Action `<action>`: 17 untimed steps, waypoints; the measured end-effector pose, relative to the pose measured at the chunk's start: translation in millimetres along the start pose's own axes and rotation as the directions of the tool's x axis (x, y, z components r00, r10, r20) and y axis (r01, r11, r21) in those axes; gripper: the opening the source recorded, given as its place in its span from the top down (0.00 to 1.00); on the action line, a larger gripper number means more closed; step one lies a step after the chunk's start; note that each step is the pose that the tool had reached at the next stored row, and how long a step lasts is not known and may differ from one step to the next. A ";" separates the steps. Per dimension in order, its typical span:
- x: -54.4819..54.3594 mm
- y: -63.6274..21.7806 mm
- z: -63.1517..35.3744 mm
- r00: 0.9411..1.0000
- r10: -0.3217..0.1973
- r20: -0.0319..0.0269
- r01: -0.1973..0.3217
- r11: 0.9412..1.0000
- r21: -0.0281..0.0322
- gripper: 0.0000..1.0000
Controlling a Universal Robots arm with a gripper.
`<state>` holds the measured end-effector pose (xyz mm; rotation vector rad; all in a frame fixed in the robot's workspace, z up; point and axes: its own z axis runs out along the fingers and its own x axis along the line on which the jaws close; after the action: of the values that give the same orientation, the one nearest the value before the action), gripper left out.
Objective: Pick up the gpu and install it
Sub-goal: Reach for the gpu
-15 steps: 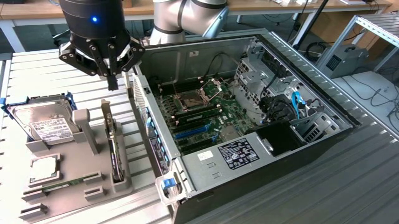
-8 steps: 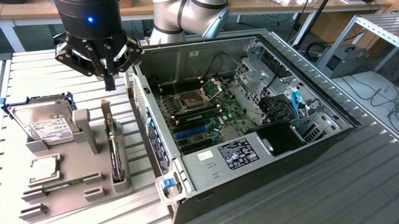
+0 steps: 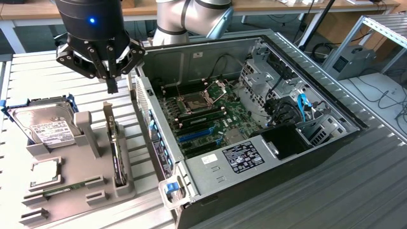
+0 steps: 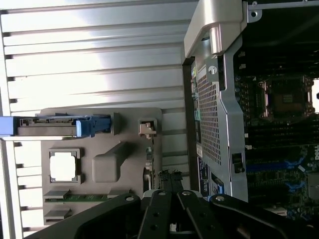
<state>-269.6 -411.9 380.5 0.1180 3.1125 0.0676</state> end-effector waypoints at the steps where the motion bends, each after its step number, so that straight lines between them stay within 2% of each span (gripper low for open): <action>1: 0.0 -0.7 0.0 1.000 0.000 0.000 0.000 1.000 0.000 0.89; 17: -0.8 -10.7 -0.4 1.000 0.000 0.000 0.000 1.000 0.000 0.89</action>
<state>-269.6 -422.6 380.4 0.1180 3.1124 0.0677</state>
